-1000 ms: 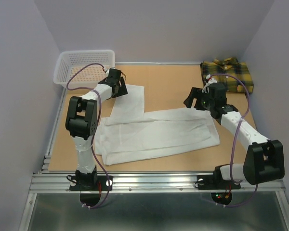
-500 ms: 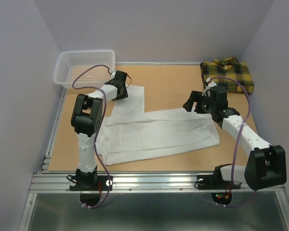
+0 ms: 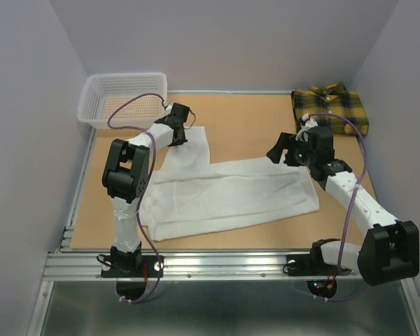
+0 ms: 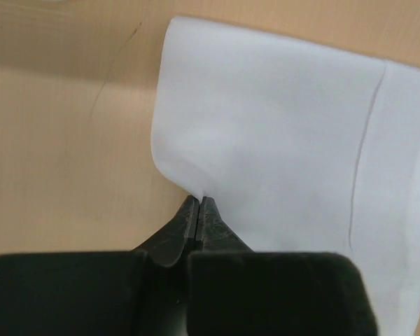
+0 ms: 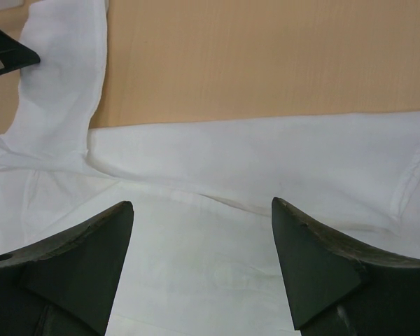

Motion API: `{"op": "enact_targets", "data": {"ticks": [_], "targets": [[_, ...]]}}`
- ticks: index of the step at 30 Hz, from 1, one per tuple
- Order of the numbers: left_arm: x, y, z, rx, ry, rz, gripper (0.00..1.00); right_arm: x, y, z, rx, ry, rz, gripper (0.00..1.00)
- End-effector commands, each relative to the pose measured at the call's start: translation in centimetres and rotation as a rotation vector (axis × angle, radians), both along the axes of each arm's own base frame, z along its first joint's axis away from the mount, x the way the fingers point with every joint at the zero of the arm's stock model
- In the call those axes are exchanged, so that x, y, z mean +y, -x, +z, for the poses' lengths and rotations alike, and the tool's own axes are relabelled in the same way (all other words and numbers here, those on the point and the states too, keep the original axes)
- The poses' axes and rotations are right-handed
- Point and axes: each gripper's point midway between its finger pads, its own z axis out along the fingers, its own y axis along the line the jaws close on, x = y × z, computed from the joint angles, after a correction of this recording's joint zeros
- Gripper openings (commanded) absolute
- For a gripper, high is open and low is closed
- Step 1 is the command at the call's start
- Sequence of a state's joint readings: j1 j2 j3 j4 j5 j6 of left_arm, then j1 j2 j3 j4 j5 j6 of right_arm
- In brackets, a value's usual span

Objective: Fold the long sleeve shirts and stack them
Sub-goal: Fold the shirt

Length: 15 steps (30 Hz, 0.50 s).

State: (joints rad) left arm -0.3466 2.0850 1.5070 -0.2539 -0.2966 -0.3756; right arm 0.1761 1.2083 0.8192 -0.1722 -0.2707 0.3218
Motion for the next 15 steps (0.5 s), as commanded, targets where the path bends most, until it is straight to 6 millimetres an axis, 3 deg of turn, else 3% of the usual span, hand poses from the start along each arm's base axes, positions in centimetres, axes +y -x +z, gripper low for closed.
{"op": "enact_targets", "data": {"ticks": [1,2,3,6,7,8,11,15], "targets": [[-1.6,2.0,8.3,-0.122,0.001,-0.067,0.00,0.2,0.1,2.0,-0.062,-0.027,0.011,0.85],[-1.9,3.3,8.1,-0.110,-0.006,-0.084,0.00,0.3,0.1,2.2,-0.066,-0.030,0.016,0.85],[-2.3,4.2,10.0,-0.146,0.010,-0.099,0.00,0.4,0.1,2.4,-0.069,-0.032,0.021,0.85],[-4.3,8.4,10.6,-0.136,0.076,-0.180,0.01,0.4,0.1,2.7,-0.083,-0.029,0.027,0.85],[-4.8,10.6,9.1,-0.092,0.078,-0.213,0.02,0.4,0.1,2.8,-0.085,-0.028,0.030,0.85],[-5.2,11.9,9.8,-0.102,0.111,-0.236,0.03,0.4,0.1,2.9,-0.091,-0.023,0.030,0.85],[-7.6,17.5,7.9,0.022,0.255,-0.356,0.10,0.3,-0.1,2.9,-0.099,-0.007,0.034,0.84],[-9.3,24.5,6.3,0.182,0.396,-0.482,0.13,-0.2,-0.5,3.2,-0.116,0.018,0.016,0.84]]}}
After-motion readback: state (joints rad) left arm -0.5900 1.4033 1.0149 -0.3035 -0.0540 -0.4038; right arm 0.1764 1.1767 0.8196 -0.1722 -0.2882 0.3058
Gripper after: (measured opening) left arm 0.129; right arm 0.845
